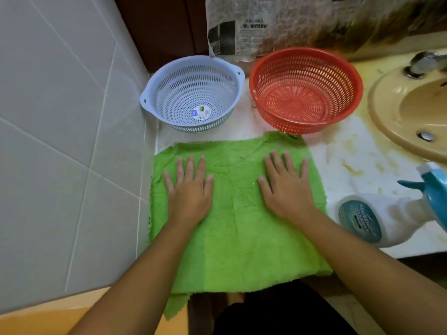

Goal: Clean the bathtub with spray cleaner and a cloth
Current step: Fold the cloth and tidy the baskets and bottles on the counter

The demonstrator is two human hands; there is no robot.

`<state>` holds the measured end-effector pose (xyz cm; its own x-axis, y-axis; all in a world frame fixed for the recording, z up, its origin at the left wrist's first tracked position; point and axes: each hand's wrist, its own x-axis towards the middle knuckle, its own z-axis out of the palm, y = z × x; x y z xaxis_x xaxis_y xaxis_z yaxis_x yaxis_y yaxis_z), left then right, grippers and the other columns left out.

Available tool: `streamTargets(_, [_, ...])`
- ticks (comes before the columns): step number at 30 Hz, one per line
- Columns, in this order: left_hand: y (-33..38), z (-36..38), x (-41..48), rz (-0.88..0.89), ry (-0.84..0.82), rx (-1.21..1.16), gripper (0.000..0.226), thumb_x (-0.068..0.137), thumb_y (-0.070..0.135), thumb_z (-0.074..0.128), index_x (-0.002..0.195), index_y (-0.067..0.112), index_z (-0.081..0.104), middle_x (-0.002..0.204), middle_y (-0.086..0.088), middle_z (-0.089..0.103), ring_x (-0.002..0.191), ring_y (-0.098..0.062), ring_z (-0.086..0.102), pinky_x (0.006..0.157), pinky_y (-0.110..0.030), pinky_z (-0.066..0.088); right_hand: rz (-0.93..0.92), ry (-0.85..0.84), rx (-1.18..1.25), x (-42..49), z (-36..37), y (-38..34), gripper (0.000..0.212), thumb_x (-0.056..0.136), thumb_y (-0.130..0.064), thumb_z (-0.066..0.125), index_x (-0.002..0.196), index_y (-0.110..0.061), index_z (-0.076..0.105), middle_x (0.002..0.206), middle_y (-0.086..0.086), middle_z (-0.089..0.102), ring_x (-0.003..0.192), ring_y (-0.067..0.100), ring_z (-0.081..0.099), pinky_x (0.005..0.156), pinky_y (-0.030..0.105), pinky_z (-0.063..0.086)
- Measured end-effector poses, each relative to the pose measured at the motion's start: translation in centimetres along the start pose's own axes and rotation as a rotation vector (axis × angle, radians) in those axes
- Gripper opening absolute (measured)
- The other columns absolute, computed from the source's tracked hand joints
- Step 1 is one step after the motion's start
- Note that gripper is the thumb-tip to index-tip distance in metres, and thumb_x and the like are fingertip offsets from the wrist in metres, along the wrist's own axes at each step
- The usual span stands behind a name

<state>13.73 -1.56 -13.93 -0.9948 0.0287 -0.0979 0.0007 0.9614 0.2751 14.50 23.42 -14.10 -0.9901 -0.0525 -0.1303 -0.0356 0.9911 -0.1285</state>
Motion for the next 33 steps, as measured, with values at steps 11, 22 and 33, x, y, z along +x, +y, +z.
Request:
streamTargets(11, [1.2,1.5,-5.4,0.016,-0.145,0.156,0.064,0.102,0.069,0.001,0.159,0.043,-0.014,0.168,0.008,-0.022,0.154,-0.019,-0.025,0.125,-0.061,-0.01,-0.134,-0.034,-0.049,-5.1,1.5,2.2,0.075,0.103,-0.068,0.004,0.165,-0.026,-0.002,0.173,-0.002,-0.009,0.159,0.023,-0.013,0.127,0.058,-0.006])
streamTargets(22, [5.0,3.4,-14.1,-0.022,-0.112,0.2,0.07,0.098,0.074,-0.001,0.159,0.044,-0.017,0.169,0.004,-0.021,0.156,-0.023,-0.021,0.125,-0.063,-0.007,-0.284,-0.101,-0.041,-13.0,1.6,3.9,0.079,0.101,-0.071,0.006,0.165,-0.026,-0.008,0.171,-0.006,-0.016,0.158,0.023,-0.02,0.127,0.056,-0.008])
streamTargets(33, [10.1,5.2,-19.2,0.041,-0.028,-0.032,0.05,0.109,0.042,0.039,0.158,0.038,0.034,0.171,0.002,0.019,0.16,-0.024,0.005,0.128,-0.058,0.005,-0.007,0.372,0.392,-21.7,3.0,8.8,0.034,0.096,-0.027,0.067,0.127,-0.013,0.07,0.135,0.006,0.064,0.121,0.029,0.049,0.103,0.047,0.04])
